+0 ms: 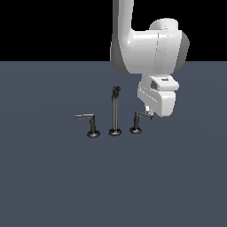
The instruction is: Turn on the faucet by rotating a designated handle.
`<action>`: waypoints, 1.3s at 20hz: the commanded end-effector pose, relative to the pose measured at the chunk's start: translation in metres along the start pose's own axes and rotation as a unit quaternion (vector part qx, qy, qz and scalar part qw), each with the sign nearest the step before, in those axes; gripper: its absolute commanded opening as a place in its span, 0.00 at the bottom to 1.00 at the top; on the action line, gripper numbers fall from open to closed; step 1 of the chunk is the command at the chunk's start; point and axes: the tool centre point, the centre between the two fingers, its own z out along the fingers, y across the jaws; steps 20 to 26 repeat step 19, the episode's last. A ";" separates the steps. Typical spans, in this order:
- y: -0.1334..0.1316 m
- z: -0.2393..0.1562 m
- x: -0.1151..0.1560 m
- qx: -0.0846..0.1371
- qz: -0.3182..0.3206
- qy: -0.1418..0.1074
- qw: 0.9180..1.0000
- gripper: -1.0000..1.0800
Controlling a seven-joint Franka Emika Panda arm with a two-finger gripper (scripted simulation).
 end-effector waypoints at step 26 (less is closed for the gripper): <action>0.045 -0.001 -0.042 -0.008 0.004 -0.003 1.000 0.00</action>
